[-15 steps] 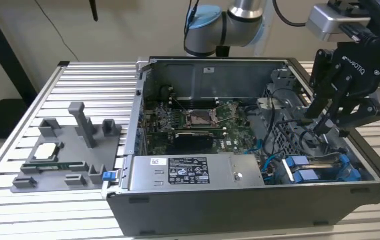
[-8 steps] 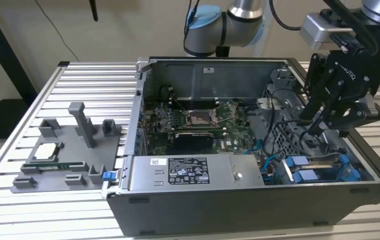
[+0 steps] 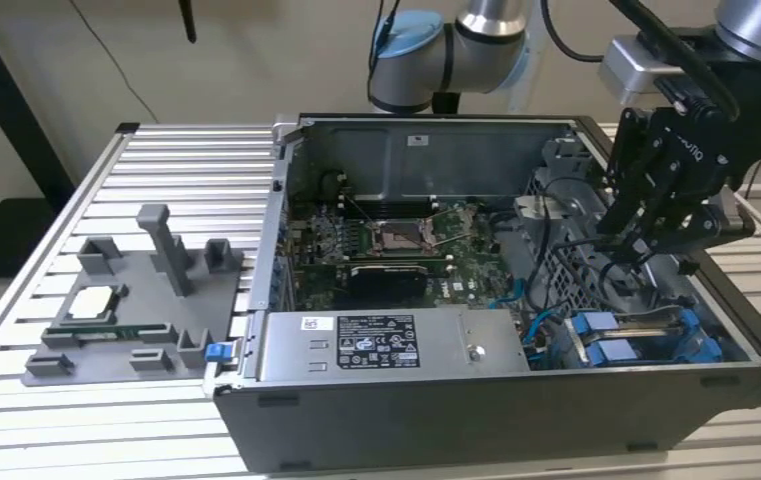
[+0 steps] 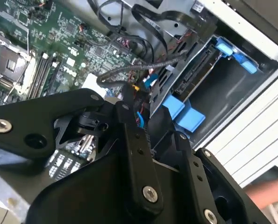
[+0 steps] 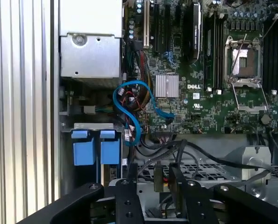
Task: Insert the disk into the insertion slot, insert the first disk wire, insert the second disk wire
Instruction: 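Insert the disk into the insertion slot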
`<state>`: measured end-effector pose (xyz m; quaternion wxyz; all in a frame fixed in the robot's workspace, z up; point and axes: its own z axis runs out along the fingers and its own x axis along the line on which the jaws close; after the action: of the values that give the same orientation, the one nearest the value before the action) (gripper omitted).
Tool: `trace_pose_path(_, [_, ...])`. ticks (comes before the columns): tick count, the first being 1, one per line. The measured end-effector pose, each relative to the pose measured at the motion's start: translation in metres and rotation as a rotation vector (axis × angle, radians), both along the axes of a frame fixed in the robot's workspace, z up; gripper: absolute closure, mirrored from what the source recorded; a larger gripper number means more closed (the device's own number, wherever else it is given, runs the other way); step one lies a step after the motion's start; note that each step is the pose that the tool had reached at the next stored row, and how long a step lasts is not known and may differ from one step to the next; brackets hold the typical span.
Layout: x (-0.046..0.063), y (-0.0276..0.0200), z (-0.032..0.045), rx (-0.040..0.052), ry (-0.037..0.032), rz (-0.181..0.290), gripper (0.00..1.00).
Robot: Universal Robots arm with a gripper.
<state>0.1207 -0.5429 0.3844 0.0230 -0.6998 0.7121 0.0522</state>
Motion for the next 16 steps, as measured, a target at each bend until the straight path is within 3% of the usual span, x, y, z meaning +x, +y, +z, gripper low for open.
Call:
trace_pose_path(2, [0.0002, 0.0, -0.0013, 0.009, -0.0001, 0.0, 0.0])
trace_pose_path(4, [-0.0003, 0.0, -0.0014, 0.0331, -0.0001, 0.0, 0.0])
trace_pose_path(5, [-0.0006, 0.0, -0.0014, 0.0484, -0.0001, 0.0, 1.0])
trace_pose_path(7, [-0.0007, 0.0, -0.0015, 0.0774, -0.0001, 0.0, 1.0])
trace_pose_path(8, [-0.0007, 0.0, -0.0015, 0.0843, -0.0001, 0.0, 1.0])
trace_pose_path(16, [0.0006, -0.0003, -0.0021, 0.0854, -0.0001, -0.001, 1.0])
